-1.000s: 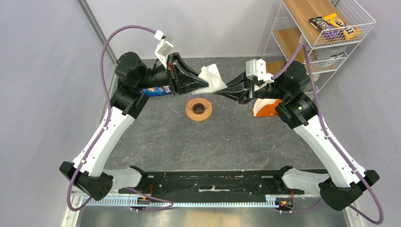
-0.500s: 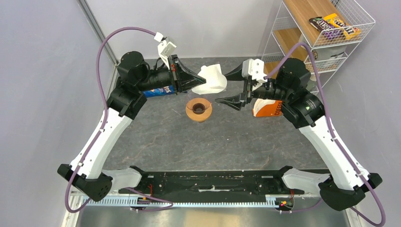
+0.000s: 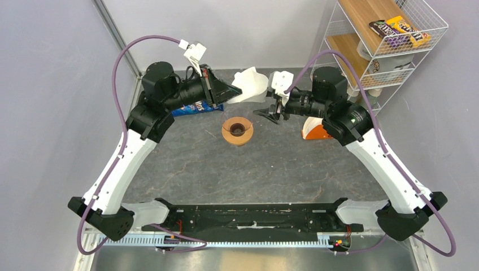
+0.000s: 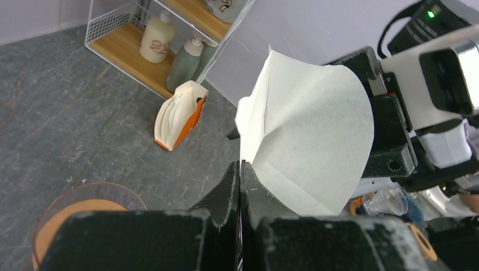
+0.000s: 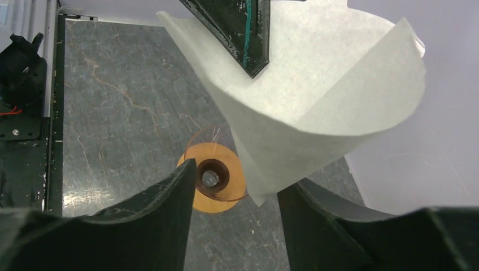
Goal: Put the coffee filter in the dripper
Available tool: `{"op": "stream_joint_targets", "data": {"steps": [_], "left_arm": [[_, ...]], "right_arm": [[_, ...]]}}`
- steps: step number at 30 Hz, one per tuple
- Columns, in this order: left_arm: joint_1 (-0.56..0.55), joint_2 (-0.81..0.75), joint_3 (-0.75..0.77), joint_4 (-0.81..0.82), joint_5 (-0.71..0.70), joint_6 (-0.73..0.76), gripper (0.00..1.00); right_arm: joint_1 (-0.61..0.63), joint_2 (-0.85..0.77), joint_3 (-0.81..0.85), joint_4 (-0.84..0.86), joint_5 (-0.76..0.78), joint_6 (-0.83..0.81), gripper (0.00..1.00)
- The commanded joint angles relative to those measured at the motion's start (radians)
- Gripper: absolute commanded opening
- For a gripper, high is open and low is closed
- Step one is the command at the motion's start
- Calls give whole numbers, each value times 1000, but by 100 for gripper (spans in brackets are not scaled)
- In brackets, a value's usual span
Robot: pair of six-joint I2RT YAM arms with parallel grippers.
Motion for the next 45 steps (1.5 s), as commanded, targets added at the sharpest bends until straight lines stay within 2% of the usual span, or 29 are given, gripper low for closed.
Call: {"op": "stream_joint_targets", "data": {"steps": [1,5,6,8,11,17,22,23,26,27,30,35,39,45], "left_arm": [[-4,11,34,-11,-81,-136,2],[-11,19,31,-46,-102,-166,2],[-11,15,25,-53,-118,-185,2],[-11,16,19,-67,-153,-232,2],[-11,23,16,-71,-184,-316,2],[-11,39,17,-53,-155,-357,2],[-11,30,4,-28,-124,-343,2],[-11,26,-5,-16,-112,-322,2],[-9,3,-40,28,-75,-255,2],[-9,-9,-53,50,-56,-228,5],[-9,-36,-77,70,-15,-105,21],[-11,-74,-96,57,51,146,34],[-12,-53,-67,30,140,230,36],[-21,9,22,-114,230,305,36]], "right_arm": [[19,-1,37,12,74,-51,55],[27,19,57,20,144,-48,49],[30,21,59,22,165,-52,50],[37,22,50,43,212,-58,62],[49,29,44,45,239,-91,64],[54,35,37,51,260,-131,37],[55,25,27,40,221,-136,24],[55,19,20,39,209,-137,20],[55,5,9,31,165,-140,2],[55,1,6,28,150,-137,0],[51,-7,6,2,96,-139,0],[44,-13,18,-41,8,-131,0],[41,-14,26,-75,-79,-136,0],[41,10,77,-173,-124,-167,0]]}}
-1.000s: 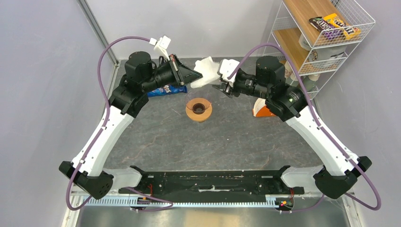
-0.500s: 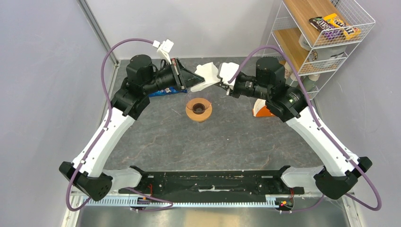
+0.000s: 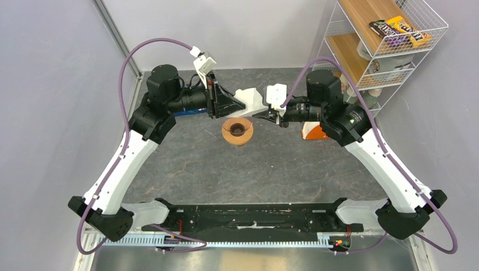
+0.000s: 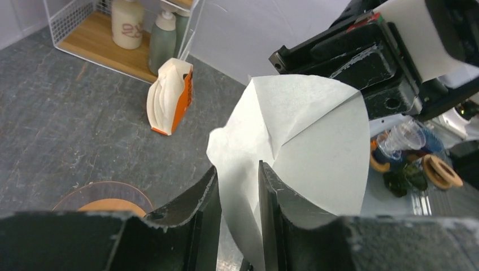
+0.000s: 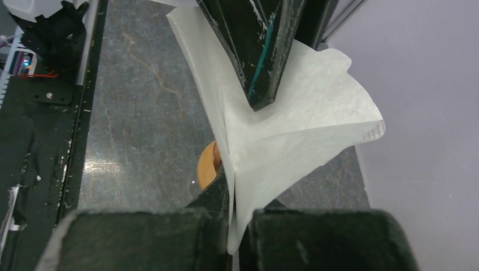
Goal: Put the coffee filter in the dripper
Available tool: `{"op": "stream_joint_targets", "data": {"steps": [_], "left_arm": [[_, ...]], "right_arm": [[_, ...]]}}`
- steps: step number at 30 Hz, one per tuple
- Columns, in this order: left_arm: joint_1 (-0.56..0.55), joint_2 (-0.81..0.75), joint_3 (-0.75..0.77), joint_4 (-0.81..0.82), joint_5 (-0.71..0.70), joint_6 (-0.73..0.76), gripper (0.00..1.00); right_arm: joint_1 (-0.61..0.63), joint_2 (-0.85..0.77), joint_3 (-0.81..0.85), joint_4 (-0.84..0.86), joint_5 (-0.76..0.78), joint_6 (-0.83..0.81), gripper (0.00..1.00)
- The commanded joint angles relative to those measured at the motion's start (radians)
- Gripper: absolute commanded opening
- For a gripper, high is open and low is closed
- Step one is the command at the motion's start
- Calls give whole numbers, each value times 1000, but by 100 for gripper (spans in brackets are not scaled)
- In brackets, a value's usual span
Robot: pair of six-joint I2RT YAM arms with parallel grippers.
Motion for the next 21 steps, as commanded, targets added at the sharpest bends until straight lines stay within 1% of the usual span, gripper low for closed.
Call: {"op": "stream_joint_targets", "data": {"steps": [1,3,7,10,12,17,21], "left_arm": [[-15,30,74,-101,100,139,37],[-18,26,76,-121,114,163,41],[-18,8,77,-158,111,178,57],[-18,-7,75,-156,93,142,61],[-18,-12,78,-147,109,136,69],[-18,0,94,-171,117,146,71],[-19,41,117,-225,132,126,64]], "right_arm": [[-4,3,67,-74,-72,-37,0],[-4,7,78,-109,-84,-67,0],[-4,1,76,-135,-71,-95,0],[-4,0,79,-166,-71,-128,0],[-4,0,79,-181,-68,-144,0],[-4,2,82,-218,-79,-216,0],[-4,0,81,-242,-94,-299,0]]}}
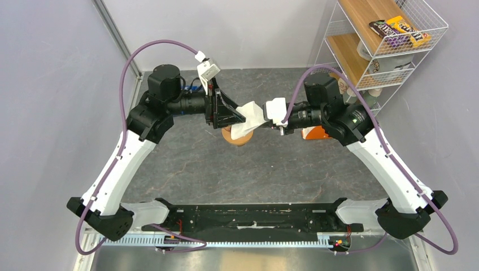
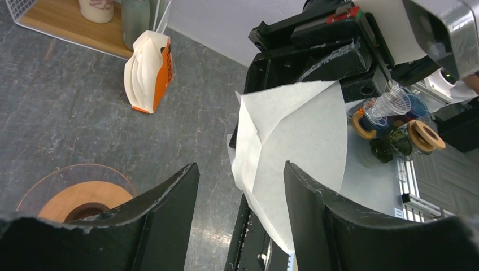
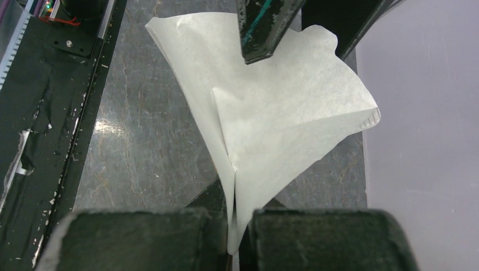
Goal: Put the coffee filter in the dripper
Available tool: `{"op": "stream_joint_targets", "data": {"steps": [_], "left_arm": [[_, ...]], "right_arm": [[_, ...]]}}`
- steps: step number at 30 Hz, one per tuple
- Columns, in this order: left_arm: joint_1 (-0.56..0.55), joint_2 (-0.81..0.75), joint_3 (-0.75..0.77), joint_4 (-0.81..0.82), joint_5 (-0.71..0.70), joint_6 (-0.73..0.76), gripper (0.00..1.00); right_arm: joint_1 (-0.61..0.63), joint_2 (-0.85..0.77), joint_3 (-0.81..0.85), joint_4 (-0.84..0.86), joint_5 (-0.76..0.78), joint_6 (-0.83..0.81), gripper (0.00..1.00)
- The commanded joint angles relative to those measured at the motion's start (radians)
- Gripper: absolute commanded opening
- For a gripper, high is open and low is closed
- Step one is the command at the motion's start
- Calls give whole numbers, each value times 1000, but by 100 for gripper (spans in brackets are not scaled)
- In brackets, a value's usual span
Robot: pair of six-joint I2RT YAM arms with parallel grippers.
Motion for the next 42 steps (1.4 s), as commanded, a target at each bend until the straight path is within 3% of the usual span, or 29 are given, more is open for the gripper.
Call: {"op": "stream_joint_targets", "data": {"steps": [1,7,11,13,14,15,17,19,21,22,29,42], "left_arm": [[-5,35,57,-50,48,-2,64],[-20,72,72,-52,67,-43,60],[-48,85,75,-61,48,-49,51],[-65,86,73,-64,17,-45,39],[-69,87,73,-66,2,-50,26],[-68,91,74,-66,-21,-62,6],[-55,89,70,-56,-78,-128,2],[4,62,3,86,-41,-291,2],[98,20,-113,329,-10,-532,2],[128,9,-149,422,-4,-631,2],[136,13,-145,417,-34,-705,2],[124,48,-78,369,-101,-794,2]], "right_arm": [[-3,-5,39,-29,-40,-120,0],[0,0,55,-56,-54,-189,0],[2,18,85,-59,-46,-174,0],[1,31,100,-47,-32,-130,2],[1,37,107,-37,-21,-101,10],[1,40,110,-19,-2,-58,19],[1,38,106,-5,43,-23,47],[-1,20,75,33,113,30,82],[-11,-13,27,96,160,74,96],[-16,-32,0,132,177,110,97],[-4,-48,-61,355,350,231,97],[108,0,-114,517,508,108,94]]}}
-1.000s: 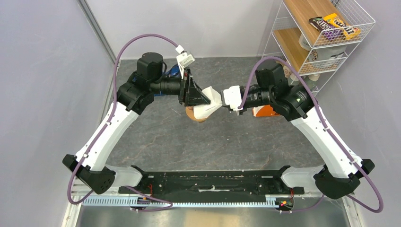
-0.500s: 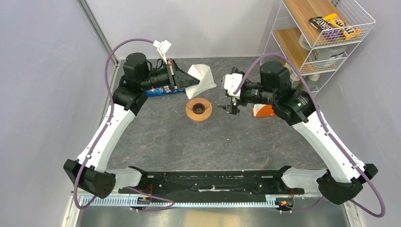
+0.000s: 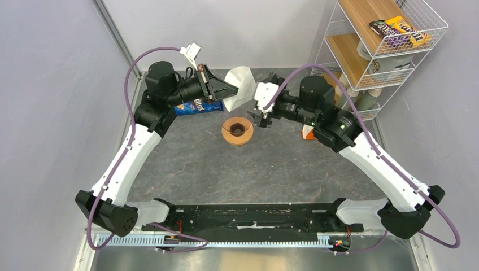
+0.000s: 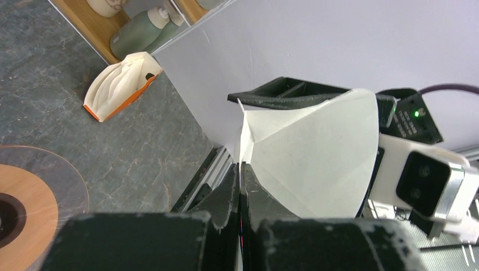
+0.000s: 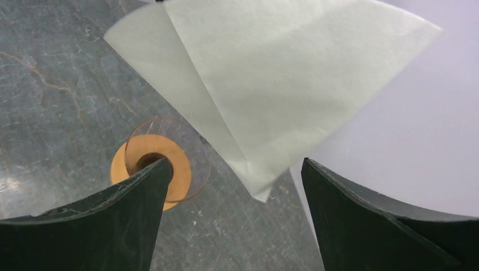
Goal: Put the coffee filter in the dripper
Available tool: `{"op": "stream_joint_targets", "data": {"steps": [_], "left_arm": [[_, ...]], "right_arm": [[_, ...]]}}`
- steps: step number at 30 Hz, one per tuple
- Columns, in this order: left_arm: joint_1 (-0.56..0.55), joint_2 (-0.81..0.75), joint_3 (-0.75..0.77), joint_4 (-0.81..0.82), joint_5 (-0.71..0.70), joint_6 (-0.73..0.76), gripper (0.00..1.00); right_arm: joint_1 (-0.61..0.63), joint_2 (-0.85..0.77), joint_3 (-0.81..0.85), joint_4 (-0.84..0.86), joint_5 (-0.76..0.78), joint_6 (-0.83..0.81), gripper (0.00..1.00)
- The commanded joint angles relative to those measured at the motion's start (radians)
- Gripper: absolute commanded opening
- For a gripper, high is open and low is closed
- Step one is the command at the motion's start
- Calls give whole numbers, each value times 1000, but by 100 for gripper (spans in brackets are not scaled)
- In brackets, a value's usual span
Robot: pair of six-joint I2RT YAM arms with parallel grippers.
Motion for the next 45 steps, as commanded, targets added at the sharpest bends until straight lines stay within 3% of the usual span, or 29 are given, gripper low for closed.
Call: {"op": "stream_joint_targets", "data": {"steps": [1,3,12,15,17,20,21,27,31,34,39,45], "left_arm": [[-13,8,56,14,-19,-60,2],[-14,9,57,5,-17,-60,2],[-15,-11,44,-47,-58,-27,2],[-13,-14,42,-37,-58,-21,2],[-12,-20,41,-38,-62,-17,2],[-13,-29,39,-47,-69,2,2],[-14,-32,39,-54,-71,12,2],[-14,-40,77,-208,-178,201,2],[-20,36,202,-501,-224,433,2],[-21,117,297,-692,-287,525,2],[-38,202,394,-809,-363,616,2],[-51,288,456,-909,-411,679,2]], "right_arm": [[30,23,-2,121,73,-51,92],[32,33,5,131,87,-57,87],[35,31,12,102,92,-79,39],[35,32,18,81,97,-71,62],[35,32,20,65,105,-63,60],[34,23,7,54,112,-50,85],[35,18,2,52,122,-43,89],[28,-7,15,-85,143,67,97],[-29,-7,73,-233,130,285,97],[-115,18,141,-323,64,450,97],[-206,87,234,-407,-30,608,97],[-218,142,291,-435,-79,648,97]]}}
